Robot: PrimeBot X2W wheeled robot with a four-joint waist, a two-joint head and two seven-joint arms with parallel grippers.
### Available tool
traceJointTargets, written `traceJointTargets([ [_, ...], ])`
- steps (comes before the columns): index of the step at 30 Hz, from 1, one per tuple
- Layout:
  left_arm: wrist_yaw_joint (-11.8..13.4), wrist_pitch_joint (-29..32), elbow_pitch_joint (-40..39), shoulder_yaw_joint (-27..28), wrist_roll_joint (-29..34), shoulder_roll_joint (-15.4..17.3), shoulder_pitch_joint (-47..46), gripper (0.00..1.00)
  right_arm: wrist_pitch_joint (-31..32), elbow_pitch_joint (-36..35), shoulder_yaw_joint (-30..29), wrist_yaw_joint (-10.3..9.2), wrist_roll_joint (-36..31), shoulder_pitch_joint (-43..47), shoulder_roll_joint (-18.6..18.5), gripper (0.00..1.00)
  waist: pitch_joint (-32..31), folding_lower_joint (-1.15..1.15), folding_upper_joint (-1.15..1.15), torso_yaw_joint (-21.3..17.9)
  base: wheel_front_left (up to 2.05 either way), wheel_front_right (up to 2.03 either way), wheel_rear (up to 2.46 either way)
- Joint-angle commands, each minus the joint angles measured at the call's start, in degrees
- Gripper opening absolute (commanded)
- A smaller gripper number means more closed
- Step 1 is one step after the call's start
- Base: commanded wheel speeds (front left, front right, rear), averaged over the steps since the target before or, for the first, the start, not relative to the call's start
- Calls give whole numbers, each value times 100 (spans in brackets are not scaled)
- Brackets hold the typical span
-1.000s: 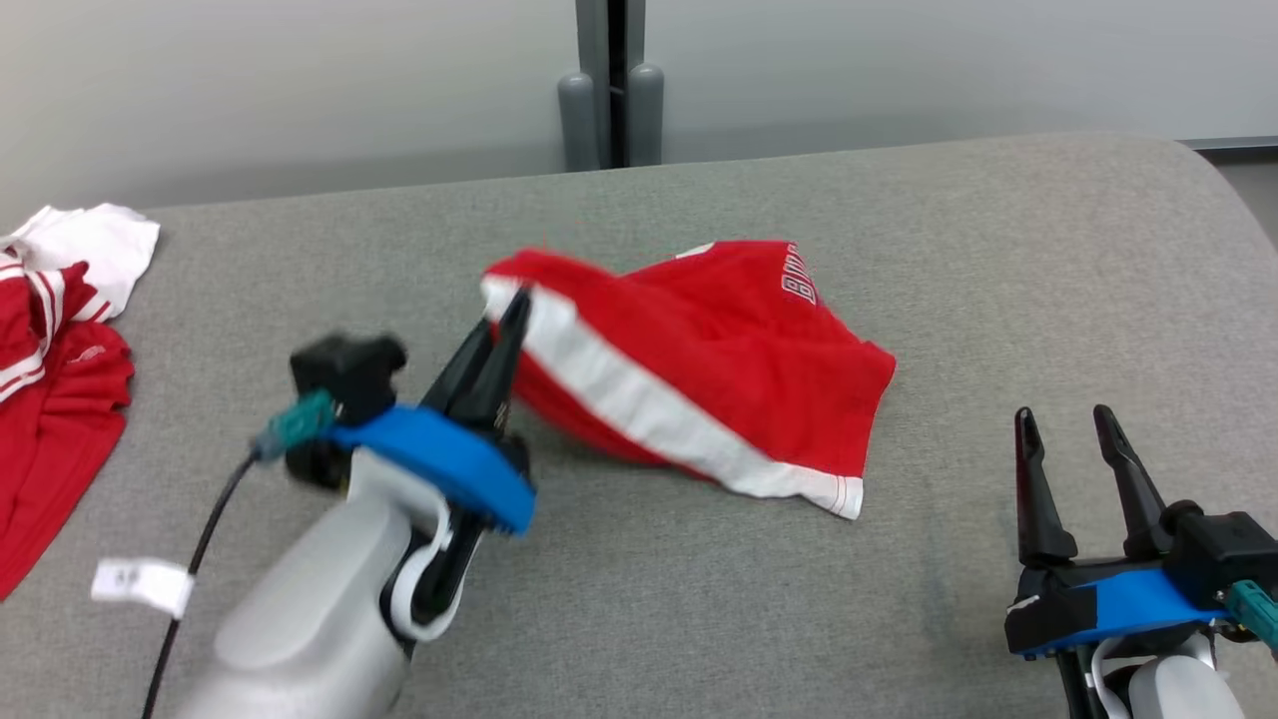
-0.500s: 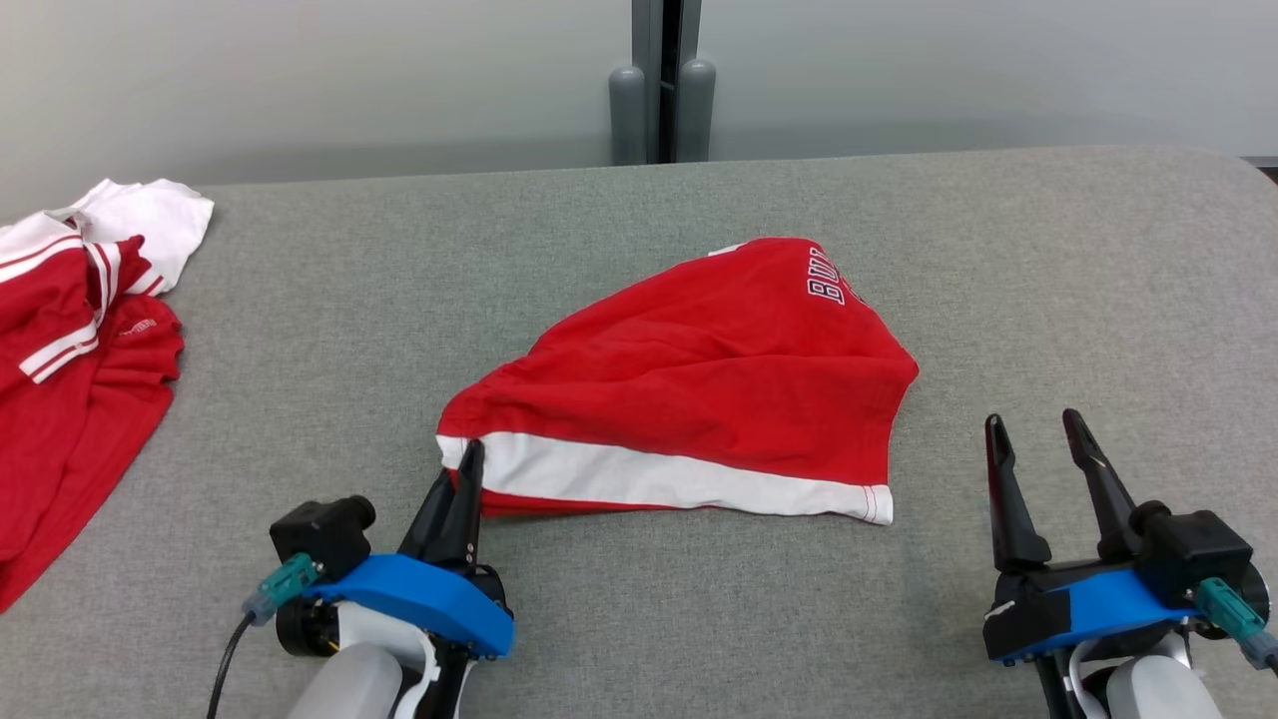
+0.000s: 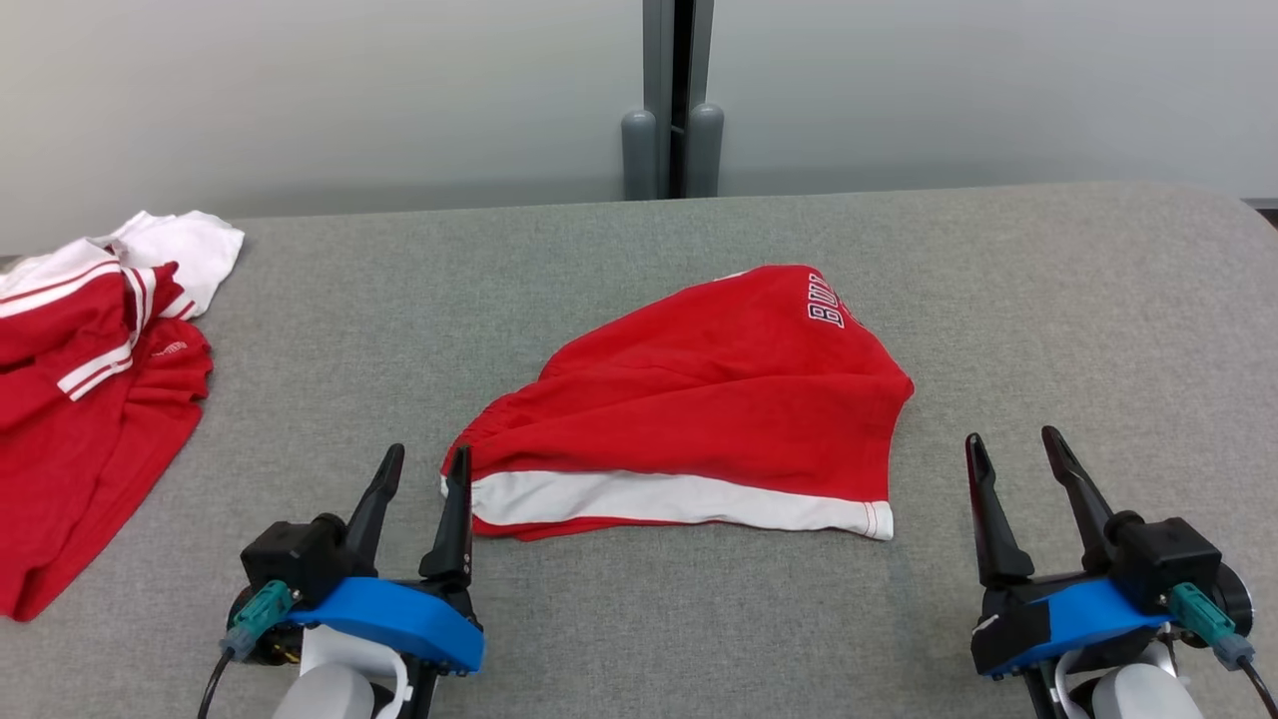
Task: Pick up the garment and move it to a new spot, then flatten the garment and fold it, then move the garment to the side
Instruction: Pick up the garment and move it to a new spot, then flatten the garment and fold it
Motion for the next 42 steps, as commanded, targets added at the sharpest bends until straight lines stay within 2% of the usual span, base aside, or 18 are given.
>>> traceJointTargets([
  [1,-13,-15,-91,79,201,48,109,100,-6,29,-10,-2,-51,-16,-11,100,-45,0,0,7,0,0,0],
  [7,-14,-15,-368,368,807,-114,421,100,-5,124,43,-2,-41,149,-11,100,-217,0,0,74,0,0,0],
  [12,-14,-15,-507,538,1025,-275,760,100,-5,207,108,-2,70,314,-11,100,-310,0,0,105,0,0,0],
  [22,-15,-15,-556,816,1197,-401,1078,100,-5,364,219,-2,84,474,-12,100,-442,0,0,107,0,0,0],
  [42,-16,-15,-531,915,1395,-436,1094,100,-5,465,203,-2,65,389,-11,100,-421,0,0,211,0,0,0],
])
